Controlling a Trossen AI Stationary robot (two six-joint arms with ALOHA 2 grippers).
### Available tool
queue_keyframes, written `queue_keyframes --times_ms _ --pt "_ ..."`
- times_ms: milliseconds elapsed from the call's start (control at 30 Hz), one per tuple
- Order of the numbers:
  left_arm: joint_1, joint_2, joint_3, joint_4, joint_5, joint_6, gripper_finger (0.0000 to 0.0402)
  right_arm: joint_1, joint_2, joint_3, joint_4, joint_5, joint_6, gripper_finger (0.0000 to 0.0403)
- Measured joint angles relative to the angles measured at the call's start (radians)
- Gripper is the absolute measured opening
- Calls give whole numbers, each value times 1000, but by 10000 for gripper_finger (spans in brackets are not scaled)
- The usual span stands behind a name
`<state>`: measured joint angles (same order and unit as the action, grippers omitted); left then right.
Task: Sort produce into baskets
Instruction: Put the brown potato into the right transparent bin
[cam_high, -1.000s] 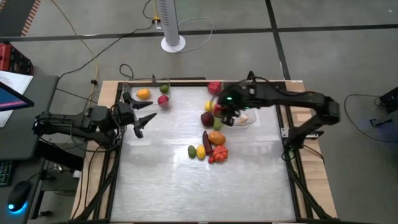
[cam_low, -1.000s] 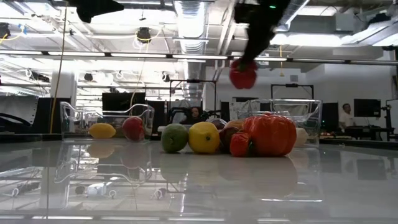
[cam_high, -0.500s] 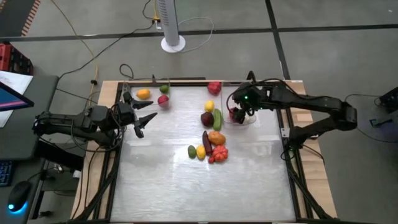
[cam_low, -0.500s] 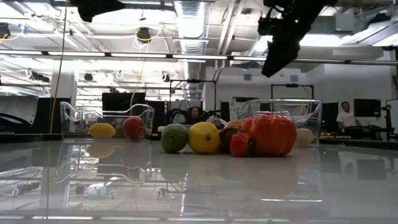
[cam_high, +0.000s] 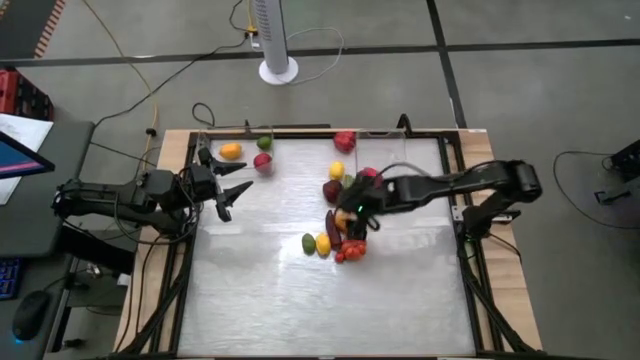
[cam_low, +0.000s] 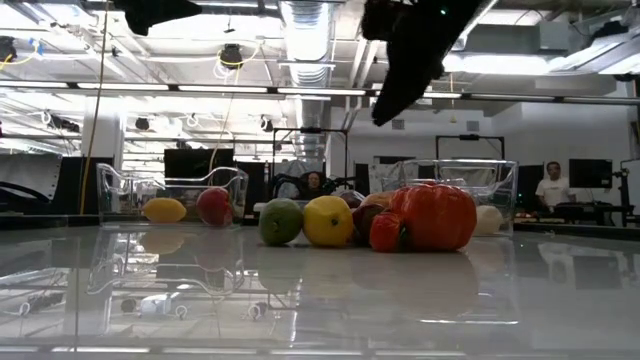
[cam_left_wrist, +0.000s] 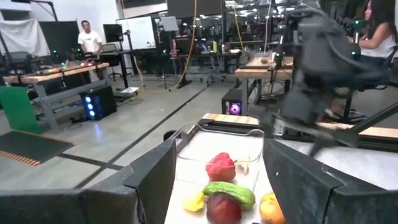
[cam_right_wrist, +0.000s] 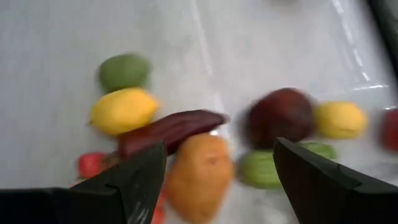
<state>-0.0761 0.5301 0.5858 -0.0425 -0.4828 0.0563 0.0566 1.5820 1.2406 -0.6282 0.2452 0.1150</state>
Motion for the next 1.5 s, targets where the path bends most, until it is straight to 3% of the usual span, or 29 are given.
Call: queue_keyframes --times_ms 300,467,667,1333,1500 --pt "0 0 0 -5 0 -16 228 -29 163 18 -31 -49 3 322" --pt "0 0 0 -5 1 -20 228 -76 231 23 -62 -134 -13 322" --pt "0 0 0 -5 1 -17 228 -86 304 96 -144 -149 -51 314" --pt "0 0 0 -12 1 -16 229 -50 318 163 -180 -110 -104 218" --pt "0 0 0 -12 1 -16 229 -56 317 156 -171 -116 -115 223"
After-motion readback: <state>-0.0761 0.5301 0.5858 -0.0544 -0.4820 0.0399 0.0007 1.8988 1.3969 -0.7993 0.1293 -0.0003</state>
